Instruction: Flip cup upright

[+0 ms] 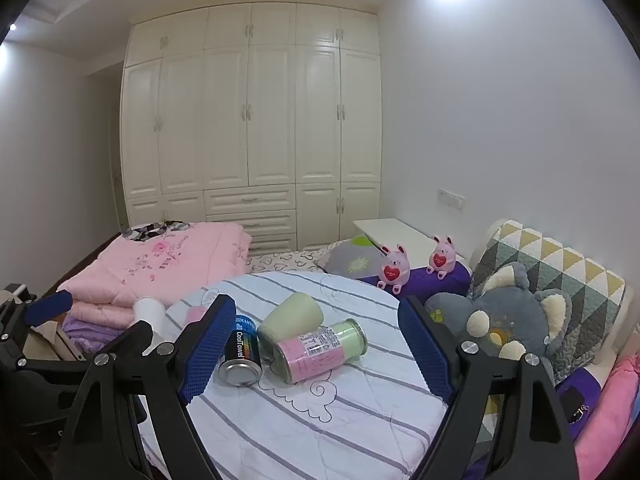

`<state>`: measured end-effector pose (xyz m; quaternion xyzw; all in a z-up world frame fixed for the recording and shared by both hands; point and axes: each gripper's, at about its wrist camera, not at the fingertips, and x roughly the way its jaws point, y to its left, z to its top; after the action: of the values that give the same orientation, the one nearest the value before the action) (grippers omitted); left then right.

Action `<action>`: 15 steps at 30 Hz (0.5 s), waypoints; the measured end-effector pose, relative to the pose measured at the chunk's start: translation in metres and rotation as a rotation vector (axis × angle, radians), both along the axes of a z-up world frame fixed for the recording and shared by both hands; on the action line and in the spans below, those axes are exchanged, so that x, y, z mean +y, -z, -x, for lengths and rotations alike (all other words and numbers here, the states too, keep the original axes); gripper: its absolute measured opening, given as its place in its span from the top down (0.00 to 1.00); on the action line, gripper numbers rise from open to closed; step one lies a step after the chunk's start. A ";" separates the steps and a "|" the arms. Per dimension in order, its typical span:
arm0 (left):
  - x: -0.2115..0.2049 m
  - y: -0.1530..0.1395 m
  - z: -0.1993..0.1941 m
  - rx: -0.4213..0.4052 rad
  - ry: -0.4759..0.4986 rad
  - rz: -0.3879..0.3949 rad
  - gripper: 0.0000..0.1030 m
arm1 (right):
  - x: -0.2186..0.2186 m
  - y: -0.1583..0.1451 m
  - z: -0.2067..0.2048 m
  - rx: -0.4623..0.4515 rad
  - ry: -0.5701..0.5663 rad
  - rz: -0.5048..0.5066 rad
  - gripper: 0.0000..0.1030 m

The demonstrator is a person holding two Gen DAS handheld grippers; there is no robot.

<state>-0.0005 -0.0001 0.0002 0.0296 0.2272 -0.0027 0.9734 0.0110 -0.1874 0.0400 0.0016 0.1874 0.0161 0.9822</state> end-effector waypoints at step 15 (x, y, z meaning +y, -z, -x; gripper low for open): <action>-0.004 0.005 -0.007 0.041 0.022 -0.003 0.00 | 0.006 0.006 -0.004 0.031 -0.003 0.010 0.18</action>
<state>0.0061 -0.0039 -0.0053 0.0334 0.2468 -0.0138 0.9684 0.0154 -0.1813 0.0343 -0.0032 0.2025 0.0167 0.9791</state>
